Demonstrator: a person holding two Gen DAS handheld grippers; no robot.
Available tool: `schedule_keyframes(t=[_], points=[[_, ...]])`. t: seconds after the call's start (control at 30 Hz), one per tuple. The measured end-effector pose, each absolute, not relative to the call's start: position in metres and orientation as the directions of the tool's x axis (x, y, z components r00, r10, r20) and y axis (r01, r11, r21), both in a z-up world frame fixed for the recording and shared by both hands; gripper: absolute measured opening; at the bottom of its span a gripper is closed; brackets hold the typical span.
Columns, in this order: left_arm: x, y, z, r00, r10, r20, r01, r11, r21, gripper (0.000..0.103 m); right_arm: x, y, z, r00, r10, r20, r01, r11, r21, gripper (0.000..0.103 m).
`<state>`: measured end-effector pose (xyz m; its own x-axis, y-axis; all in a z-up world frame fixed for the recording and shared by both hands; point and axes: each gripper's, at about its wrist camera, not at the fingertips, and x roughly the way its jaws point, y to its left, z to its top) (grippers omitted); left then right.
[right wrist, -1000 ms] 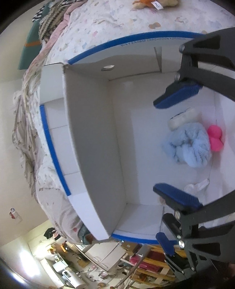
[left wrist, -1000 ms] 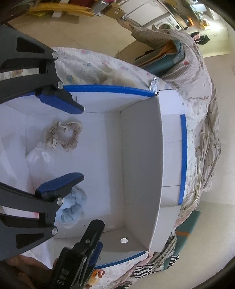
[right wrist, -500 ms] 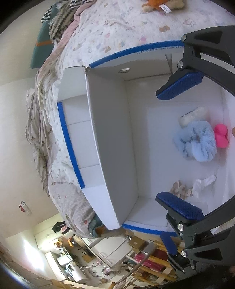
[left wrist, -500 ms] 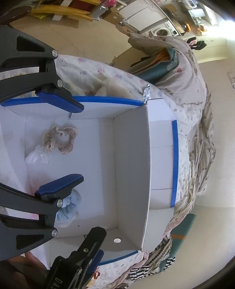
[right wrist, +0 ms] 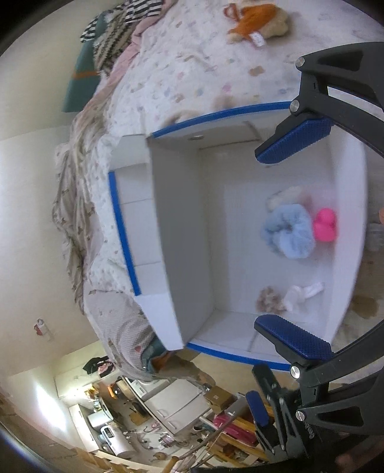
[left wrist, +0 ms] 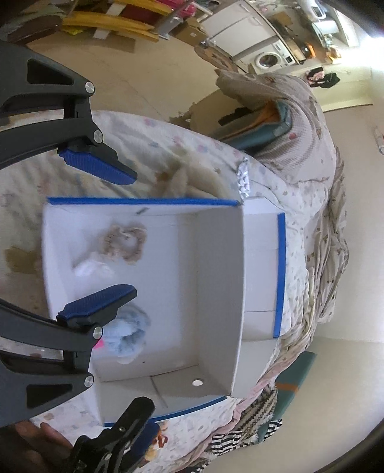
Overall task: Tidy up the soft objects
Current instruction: 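Lift both tools out of the box and back away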
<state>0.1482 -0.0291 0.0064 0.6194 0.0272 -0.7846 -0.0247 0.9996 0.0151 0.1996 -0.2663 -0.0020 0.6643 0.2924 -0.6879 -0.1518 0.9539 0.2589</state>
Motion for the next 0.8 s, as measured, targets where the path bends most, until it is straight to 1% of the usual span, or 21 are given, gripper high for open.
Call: schedule_keyframes(t=[0.13,0.4,0.5,0.53,0.7,0.8], points=[[0.125,-0.021,0.003,0.605,0.023,-0.796,-0.044,0.999,-0.004,0.067,0.182,-0.267,-0.010,0.634,0.305,-0.711,-0.143,0.949,0.280,0.103],[0.091,-0.006,-0.023,0.569,0.044,-0.821,-0.075,0.997,0.002,0.067,0.141,-0.269,-0.022,0.609,0.293,-0.737,-0.153,0.955,0.253,0.103],[0.083,0.002,-0.035,0.528,-0.013,-0.849,-0.080,0.995,-0.065,0.067,0.130,-0.274,-0.029,0.596,0.282,-0.752,-0.148,0.959,0.242,0.103],[0.079,0.004,-0.037,0.525,-0.016,-0.851,-0.084,0.994,-0.071,0.067,0.126,-0.276,-0.031,0.590,0.279,-0.758,-0.146,0.960,0.239,0.103],[0.068,0.014,-0.047,0.514,0.031,-0.857,-0.109,0.994,-0.030,0.067,0.113,-0.286,-0.041,0.562,0.268,-0.783,-0.118,0.963,0.244,0.103],[0.067,0.024,-0.054,0.502,0.030,-0.865,-0.144,0.988,-0.049,0.067,0.110,-0.289,-0.049,0.533,0.279,-0.799,-0.097,0.958,0.270,0.103]])
